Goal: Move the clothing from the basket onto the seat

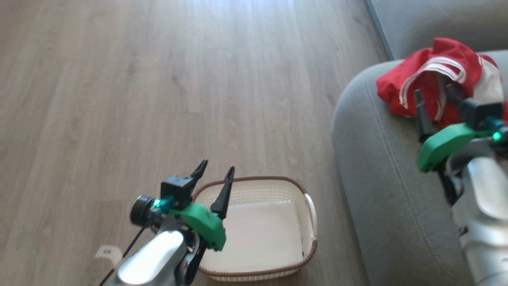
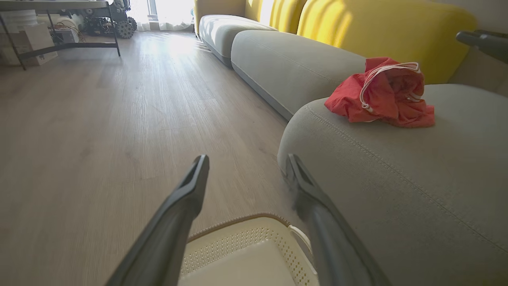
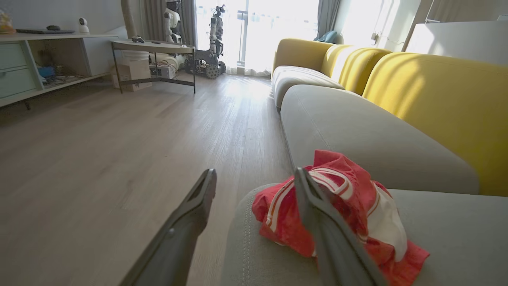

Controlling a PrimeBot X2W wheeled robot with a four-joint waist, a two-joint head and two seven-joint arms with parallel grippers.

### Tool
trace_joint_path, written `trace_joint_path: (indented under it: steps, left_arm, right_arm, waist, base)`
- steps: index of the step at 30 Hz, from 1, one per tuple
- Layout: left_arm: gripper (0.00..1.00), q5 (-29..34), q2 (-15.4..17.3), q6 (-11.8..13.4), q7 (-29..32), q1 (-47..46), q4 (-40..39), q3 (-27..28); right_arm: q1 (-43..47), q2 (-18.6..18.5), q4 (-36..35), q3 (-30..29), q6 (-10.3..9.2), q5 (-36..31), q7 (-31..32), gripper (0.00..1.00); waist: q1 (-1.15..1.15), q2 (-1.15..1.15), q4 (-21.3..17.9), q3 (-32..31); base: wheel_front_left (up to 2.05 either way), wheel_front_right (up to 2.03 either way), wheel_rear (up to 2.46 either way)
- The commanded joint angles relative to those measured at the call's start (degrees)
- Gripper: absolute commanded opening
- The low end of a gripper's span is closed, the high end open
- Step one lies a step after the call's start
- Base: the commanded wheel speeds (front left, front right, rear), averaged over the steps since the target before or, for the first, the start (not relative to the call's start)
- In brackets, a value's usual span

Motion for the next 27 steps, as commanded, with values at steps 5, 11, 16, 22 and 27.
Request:
trace_joint_path:
  steps: [5,11,16,22,27]
  left_arm:
    - [1.00,-0.12,3.74,2.61,-0.53,1.30,-3.47,3.91]
    - [1.00,0.15,6.64,6.40,-0.53,6.07,-7.60,8.08]
    - [1.00,1.41,8.76,9.07,-0.53,10.67,-12.03,11.84]
    - [1.00,2.17,10.64,10.84,-0.53,16.39,-16.72,15.35]
    - [1.00,3.09,11.81,12.19,-0.53,20.86,-20.53,17.81]
  right_arm:
    - [3.91,2.56,-7.81,1.92,-0.02,0.66,-0.54,1.00]
    - [10.99,7.06,-15.65,-1.06,-0.02,-0.99,-0.54,1.00]
    - [17.39,9.60,-21.24,-2.94,-0.02,-1.62,-0.20,1.00]
    - [23.38,10.15,-26.88,-1.55,-0.02,-0.06,0.95,1.00]
    - [27.03,10.17,-30.56,-0.34,-0.02,1.16,1.72,1.00]
  waist:
    - [0.00,0.00,2.55,-1.72]
    - [0.00,0.00,4.20,-2.68]
    - [0.00,0.00,5.17,-3.17]
    - [0.00,0.00,5.29,-3.60]
    - [0.00,0.00,4.93,-3.94]
  base:
    - [0.00,0.00,0.00]
    - [0.00,0.00,0.00]
    - [0.00,0.00,0.00]
    - [0.00,0.00,0.00]
    - [0.00,0.00,0.00]
